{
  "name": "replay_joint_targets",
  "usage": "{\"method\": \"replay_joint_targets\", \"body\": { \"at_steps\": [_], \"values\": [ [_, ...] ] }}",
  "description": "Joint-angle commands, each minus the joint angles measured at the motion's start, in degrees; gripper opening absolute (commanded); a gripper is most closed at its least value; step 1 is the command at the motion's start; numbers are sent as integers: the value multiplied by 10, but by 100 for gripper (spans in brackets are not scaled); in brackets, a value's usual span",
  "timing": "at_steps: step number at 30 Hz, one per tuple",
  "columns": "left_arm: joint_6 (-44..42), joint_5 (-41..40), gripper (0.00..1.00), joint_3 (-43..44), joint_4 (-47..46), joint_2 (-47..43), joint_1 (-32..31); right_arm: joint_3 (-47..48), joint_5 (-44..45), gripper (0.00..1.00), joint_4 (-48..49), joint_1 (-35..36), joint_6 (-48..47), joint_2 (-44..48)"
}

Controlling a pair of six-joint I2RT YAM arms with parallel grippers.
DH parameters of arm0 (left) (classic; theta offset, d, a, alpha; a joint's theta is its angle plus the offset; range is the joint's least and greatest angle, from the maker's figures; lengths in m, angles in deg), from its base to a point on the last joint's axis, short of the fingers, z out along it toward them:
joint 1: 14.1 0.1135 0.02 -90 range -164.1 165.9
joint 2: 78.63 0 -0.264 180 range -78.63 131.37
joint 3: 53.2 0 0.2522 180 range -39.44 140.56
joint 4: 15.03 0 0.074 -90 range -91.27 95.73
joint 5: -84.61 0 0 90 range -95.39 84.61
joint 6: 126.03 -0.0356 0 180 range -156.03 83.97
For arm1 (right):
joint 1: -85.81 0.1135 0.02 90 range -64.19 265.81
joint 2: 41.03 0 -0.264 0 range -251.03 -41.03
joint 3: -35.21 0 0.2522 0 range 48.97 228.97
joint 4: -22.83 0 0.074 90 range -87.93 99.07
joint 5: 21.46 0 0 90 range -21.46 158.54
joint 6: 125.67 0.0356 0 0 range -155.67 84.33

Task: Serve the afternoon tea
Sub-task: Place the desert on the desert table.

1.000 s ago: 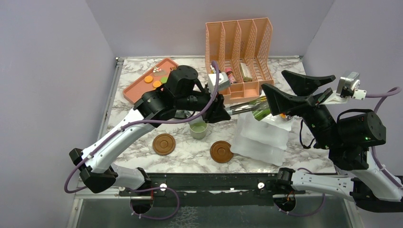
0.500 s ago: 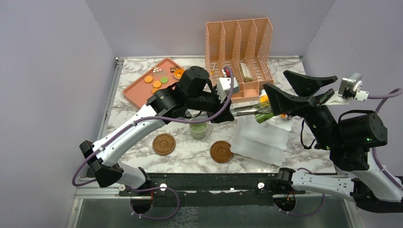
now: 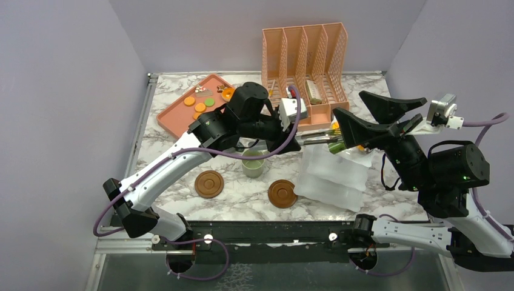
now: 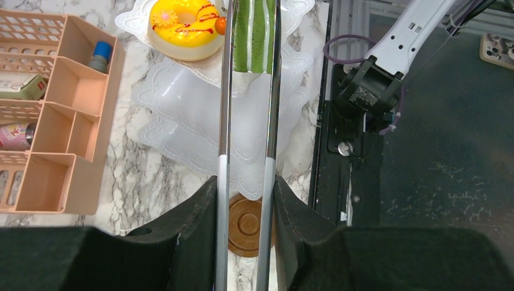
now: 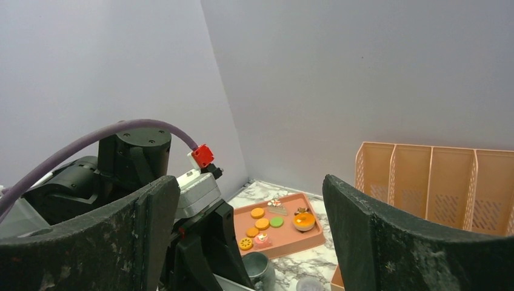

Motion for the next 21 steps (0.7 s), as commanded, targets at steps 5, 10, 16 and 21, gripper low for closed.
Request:
{"method": "replay_joint_targets", "body": {
  "at_steps": [5, 10, 16, 21],
  "values": [
    [-31, 5, 27, 25, -28, 5, -5, -7, 17, 93, 21, -1, -11, 13],
    [-36, 9, 26, 32, -28, 14, -6, -6, 18, 93, 20, -1, -11, 13],
    [-43, 11, 26, 33, -29, 23, -8, -9, 18, 94, 21, -1, -10, 16],
    [-46, 12, 26, 35, -29, 30, -10, -12, 17, 94, 21, -1, -12, 15]
  ]
}}
